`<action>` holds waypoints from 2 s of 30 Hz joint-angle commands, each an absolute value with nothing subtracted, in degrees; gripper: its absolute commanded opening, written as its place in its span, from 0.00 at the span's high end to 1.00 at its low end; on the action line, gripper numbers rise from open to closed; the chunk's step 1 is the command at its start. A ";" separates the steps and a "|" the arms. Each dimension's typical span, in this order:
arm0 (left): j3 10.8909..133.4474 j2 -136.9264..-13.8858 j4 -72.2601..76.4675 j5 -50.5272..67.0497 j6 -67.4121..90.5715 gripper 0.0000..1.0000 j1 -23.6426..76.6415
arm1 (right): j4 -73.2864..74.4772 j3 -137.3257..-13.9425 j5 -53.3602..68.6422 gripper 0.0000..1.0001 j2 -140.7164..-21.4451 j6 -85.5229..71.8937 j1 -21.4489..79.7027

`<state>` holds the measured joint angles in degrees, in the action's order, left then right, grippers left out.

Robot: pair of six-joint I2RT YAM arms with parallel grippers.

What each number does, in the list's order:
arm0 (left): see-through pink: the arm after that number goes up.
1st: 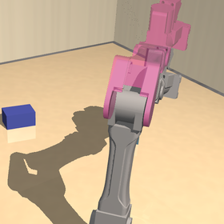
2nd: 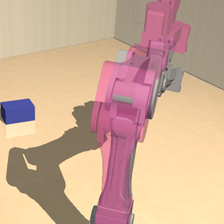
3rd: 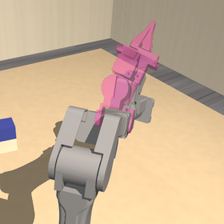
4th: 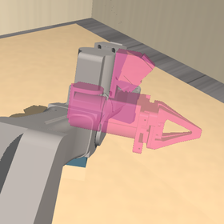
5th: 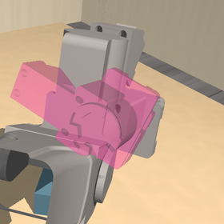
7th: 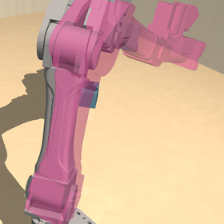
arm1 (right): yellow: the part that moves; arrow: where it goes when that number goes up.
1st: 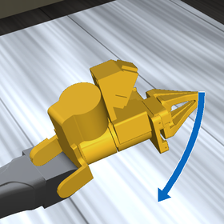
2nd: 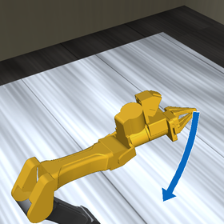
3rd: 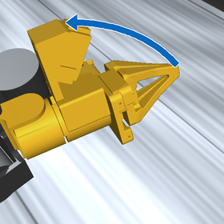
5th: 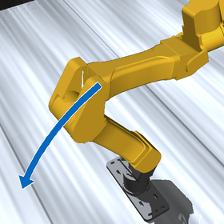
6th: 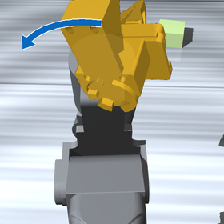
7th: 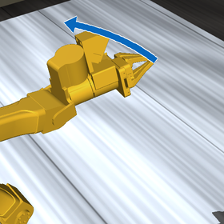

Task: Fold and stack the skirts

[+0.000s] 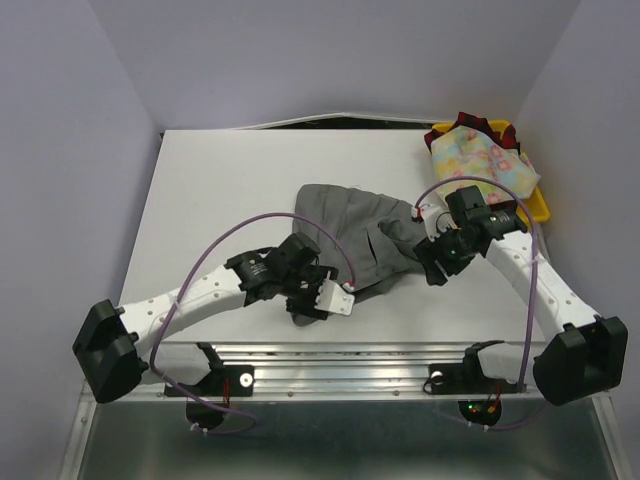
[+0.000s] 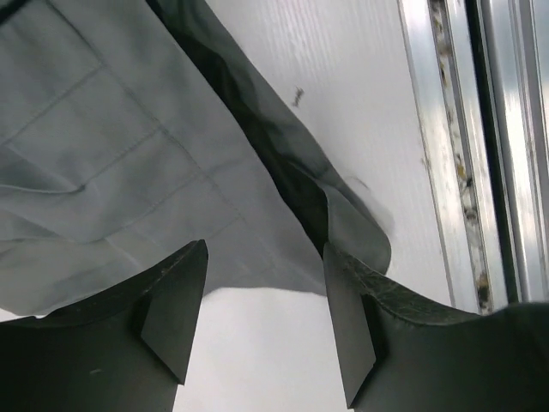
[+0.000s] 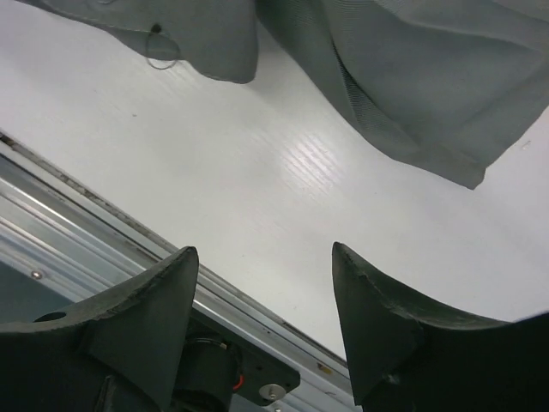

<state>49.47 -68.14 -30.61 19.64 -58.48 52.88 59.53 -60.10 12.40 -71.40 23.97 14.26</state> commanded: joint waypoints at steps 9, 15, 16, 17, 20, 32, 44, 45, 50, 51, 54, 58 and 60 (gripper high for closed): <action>52.56 -80.68 -21.62 9.32 -36.13 0.34 62.05 | 56.87 -61.70 21.70 0.40 -74.61 19.25 13.89; 52.65 -82.09 -20.66 1.95 -35.24 0.44 62.05 | 55.11 -62.05 20.39 0.46 -77.60 17.23 13.89; 52.82 -81.83 -20.74 1.67 -35.16 0.45 61.96 | 54.67 -62.05 20.30 0.46 -78.30 16.97 13.89; 52.91 -81.48 -20.92 1.58 -35.07 0.46 61.88 | 54.06 -62.05 20.39 0.48 -78.57 16.27 13.89; 53.00 -81.12 -21.79 1.41 -34.98 0.50 61.44 | 52.04 -61.17 21.09 0.52 -79.71 14.77 13.89; 59.23 -85.95 -23.38 1.76 -33.40 0.97 51.87 | 37.45 -53.96 23.73 0.52 -83.75 7.64 13.89; 59.77 -80.52 -29.00 15.11 -34.54 0.54 47.99 | 27.69 -63.89 30.05 0.99 -93.24 0.80 13.89; 59.50 -78.94 -29.18 15.99 -34.11 0.48 47.99 | 26.38 -65.46 30.67 0.99 -94.30 0.18 13.89; 57.66 -77.08 -30.84 15.91 -33.84 0.42 48.25 | 19.79 -69.51 33.13 0.99 -94.31 -6.06 13.89; 56.96 -77.43 -30.85 15.47 -33.75 0.42 48.25 | 18.64 -71.09 33.40 0.99 -94.39 -6.67 13.89; 56.86 -78.31 -30.68 15.73 -32.97 0.44 48.95 | 19.07 -72.33 34.27 0.99 -94.05 -6.68 13.89; 56.78 -79.28 -29.01 14.33 -29.63 0.44 52.20 | 24.16 -69.79 32.09 0.72 -92.03 -5.80 13.89; 55.81 -79.72 -27.96 12.75 -27.96 0.44 54.65 | 25.05 -66.46 30.16 0.50 -89.57 -7.20 13.89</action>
